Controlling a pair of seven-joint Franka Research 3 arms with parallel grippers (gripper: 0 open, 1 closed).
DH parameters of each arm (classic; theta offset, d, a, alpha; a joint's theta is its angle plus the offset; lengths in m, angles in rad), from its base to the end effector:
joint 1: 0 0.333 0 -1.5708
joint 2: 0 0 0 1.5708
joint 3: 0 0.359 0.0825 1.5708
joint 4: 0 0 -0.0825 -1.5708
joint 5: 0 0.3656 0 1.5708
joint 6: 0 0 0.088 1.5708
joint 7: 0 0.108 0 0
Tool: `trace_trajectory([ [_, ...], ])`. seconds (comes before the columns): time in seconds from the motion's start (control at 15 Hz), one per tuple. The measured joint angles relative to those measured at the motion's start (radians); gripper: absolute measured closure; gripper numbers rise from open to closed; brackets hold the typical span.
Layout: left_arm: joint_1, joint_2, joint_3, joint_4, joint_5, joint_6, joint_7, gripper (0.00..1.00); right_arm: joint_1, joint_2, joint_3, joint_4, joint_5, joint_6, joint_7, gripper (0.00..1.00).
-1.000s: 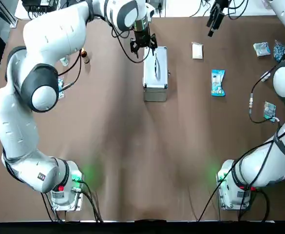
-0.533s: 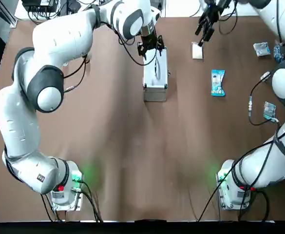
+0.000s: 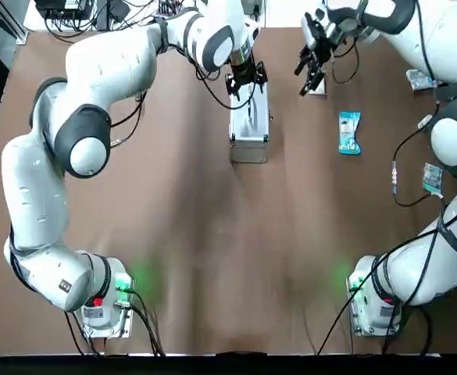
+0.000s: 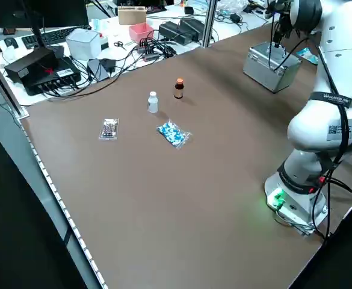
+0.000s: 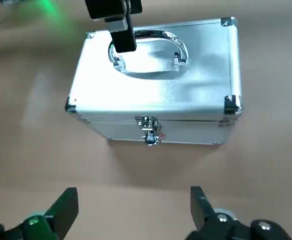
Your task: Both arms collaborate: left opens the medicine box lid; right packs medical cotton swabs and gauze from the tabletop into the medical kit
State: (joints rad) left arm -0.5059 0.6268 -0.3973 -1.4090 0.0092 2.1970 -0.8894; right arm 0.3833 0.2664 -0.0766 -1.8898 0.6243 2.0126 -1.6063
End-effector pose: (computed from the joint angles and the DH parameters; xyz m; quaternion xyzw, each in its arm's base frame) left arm 0.5142 -0.5361 0.4186 0.9883 0.0367 -0.0187 0.1466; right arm 0.5625 0.2183 0.4141 -0.6715 -0.6915 -0.1029 0.2457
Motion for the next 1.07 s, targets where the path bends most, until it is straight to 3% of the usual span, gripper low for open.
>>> trace_trajectory([
  [0.4, -0.019, 0.019, 0.007, 0.008, 0.036, 0.0, 0.0, 0.06, 0.103, 0.001, 0.0, -0.075, 0.008, 0.171, -0.001, 0.01],
  [0.93, -0.089, 0.027, 0.09, 0.027, 0.05, 0.0, 0.0, 0.25, 0.158, 0.103, 0.0, -0.101, 0.062, 0.321, -0.004, 0.01],
  [1.0, -0.089, 0.027, 0.091, 0.027, 0.051, -0.001, 0.0, 0.33, 0.168, 0.112, 0.0, -0.101, 0.076, 0.324, -0.004, 0.01],
  [1.07, -0.089, 0.028, 0.091, 0.027, 0.051, -0.001, 0.0, 0.36, 0.178, 0.12, 0.0, -0.101, 0.093, 0.332, -0.004, 0.01],
])
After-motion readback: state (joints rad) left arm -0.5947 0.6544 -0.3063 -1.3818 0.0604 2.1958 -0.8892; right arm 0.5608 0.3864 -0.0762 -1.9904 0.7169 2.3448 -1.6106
